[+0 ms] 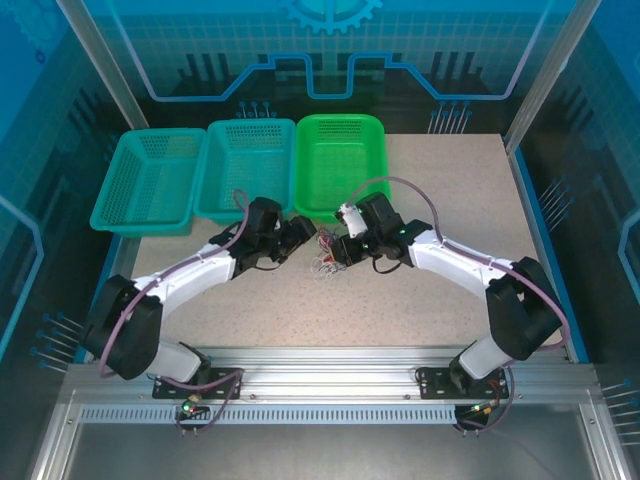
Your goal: Untangle the cables
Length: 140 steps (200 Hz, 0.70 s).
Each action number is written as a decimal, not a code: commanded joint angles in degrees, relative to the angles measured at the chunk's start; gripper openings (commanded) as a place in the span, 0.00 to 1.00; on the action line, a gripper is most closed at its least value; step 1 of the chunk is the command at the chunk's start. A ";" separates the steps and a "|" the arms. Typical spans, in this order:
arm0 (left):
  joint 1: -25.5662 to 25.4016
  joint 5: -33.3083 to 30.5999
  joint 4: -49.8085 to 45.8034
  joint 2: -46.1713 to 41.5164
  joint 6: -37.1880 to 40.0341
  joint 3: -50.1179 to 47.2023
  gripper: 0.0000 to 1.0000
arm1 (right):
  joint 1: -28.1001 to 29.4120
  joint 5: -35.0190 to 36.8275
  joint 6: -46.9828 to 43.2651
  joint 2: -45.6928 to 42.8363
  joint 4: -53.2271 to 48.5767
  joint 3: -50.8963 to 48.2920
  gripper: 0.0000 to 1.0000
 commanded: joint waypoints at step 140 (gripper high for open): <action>-0.12 7.48 11.35 2.02 0.35 2.39 0.52 | -0.06 -4.38 -1.85 -0.16 -1.30 0.31 0.14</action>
